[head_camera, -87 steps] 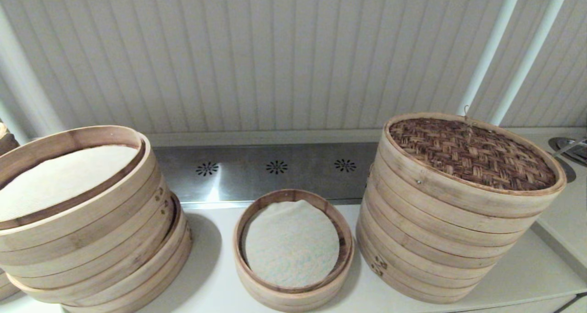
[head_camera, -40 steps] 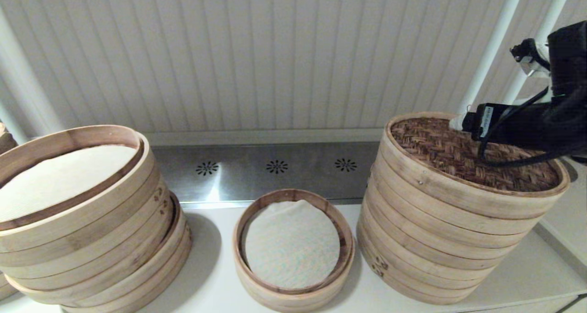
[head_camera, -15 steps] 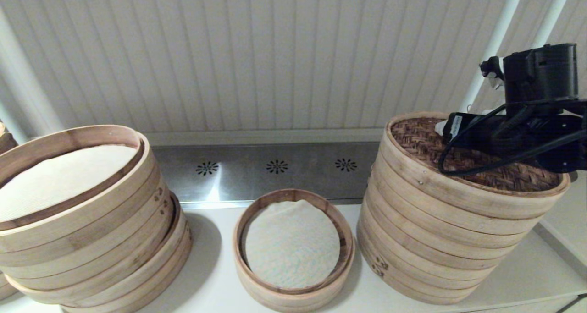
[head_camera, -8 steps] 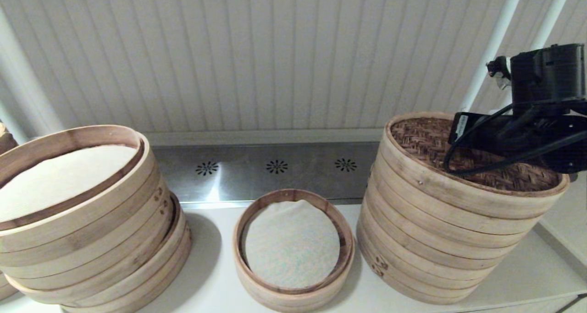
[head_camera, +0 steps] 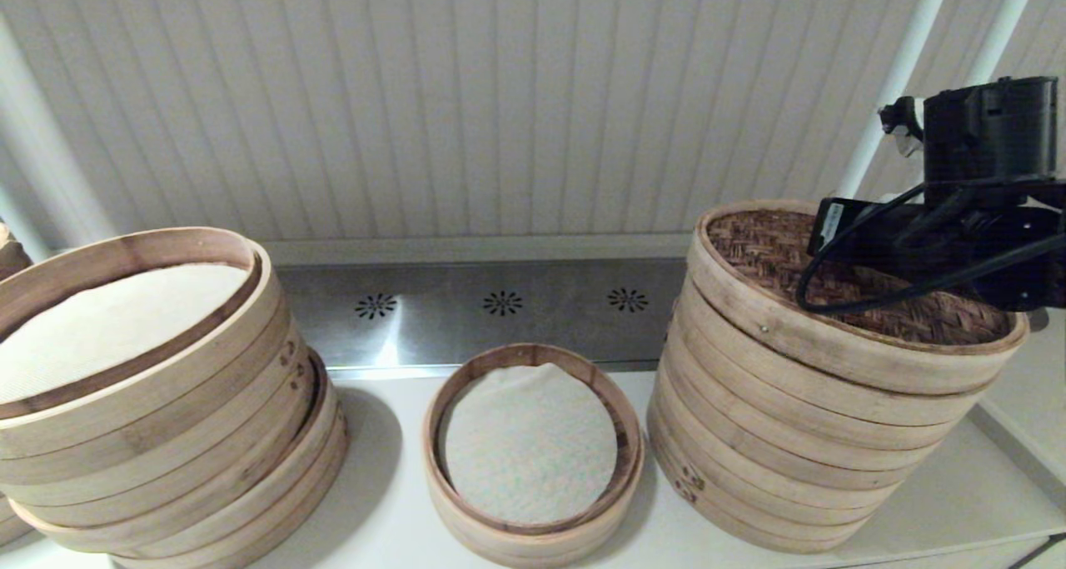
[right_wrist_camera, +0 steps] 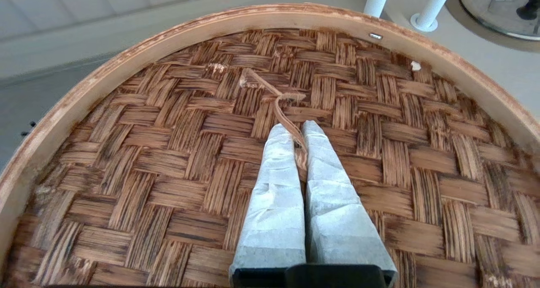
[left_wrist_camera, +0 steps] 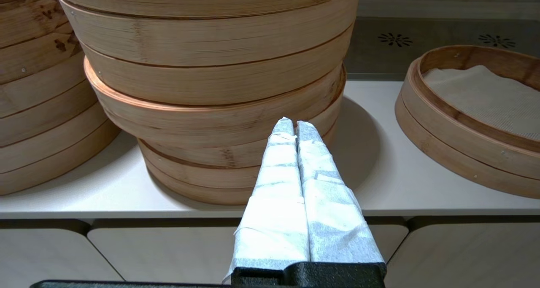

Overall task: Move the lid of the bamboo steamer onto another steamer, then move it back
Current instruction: Pick up the steamer, then put the steamer

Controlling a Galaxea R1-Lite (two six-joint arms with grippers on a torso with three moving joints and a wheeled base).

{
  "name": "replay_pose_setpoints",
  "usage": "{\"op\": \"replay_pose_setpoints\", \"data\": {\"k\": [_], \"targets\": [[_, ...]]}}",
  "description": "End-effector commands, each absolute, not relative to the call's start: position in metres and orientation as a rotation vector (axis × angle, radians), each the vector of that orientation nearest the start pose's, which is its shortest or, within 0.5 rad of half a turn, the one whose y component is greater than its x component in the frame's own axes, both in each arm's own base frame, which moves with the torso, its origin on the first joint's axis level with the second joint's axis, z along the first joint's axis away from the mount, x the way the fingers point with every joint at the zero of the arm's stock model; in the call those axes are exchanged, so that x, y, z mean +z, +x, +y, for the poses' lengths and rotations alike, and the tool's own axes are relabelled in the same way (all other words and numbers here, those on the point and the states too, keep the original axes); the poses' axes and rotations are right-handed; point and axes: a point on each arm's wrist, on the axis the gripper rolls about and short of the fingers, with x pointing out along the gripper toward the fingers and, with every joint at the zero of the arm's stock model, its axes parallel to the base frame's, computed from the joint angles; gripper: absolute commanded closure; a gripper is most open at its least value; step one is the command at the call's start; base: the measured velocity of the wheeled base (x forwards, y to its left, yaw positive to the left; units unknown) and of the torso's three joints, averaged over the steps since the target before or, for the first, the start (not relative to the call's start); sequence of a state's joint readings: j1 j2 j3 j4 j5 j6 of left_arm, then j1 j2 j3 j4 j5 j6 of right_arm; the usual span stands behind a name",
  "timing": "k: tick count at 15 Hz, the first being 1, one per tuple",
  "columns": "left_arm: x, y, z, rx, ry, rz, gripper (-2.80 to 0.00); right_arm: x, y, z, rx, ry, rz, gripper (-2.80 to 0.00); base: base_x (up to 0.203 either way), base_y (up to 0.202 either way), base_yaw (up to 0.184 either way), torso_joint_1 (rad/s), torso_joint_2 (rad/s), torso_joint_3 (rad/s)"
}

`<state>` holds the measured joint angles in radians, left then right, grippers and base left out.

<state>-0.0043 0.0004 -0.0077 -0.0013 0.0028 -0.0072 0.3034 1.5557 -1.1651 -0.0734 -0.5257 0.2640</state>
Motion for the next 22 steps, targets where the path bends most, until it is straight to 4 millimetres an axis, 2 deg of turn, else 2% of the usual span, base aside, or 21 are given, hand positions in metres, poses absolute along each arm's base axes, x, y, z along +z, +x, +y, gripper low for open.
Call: {"op": "replay_pose_setpoints", "data": {"k": [1,12,18,22], "targets": [[0.078,-0.023,0.0,-0.002,-0.008,-0.009,0.0,0.277,0.269,0.072,-0.261,0.142,0.24,0.0,0.0,0.0,0.0,0.0,0.0,0.0],[0.078,-0.023,0.0,-0.002,-0.008,-0.009,0.0,0.307,0.259,0.075,-0.227,0.157,0.155,0.0,0.0,0.0,0.0,0.0,0.0,0.0],[0.078,-0.023,0.0,-0.002,-0.008,-0.009,0.0,0.305,0.252,0.097,-0.139,0.154,0.166,0.0,0.0,0.0,0.0,0.0,0.0,0.0],[0.078,-0.023,0.0,-0.002,-0.008,-0.009,0.0,0.308,0.242,0.12,-0.048,0.153,0.163,0.0,0.0,0.0,0.0,0.0,0.0,0.0]]}}
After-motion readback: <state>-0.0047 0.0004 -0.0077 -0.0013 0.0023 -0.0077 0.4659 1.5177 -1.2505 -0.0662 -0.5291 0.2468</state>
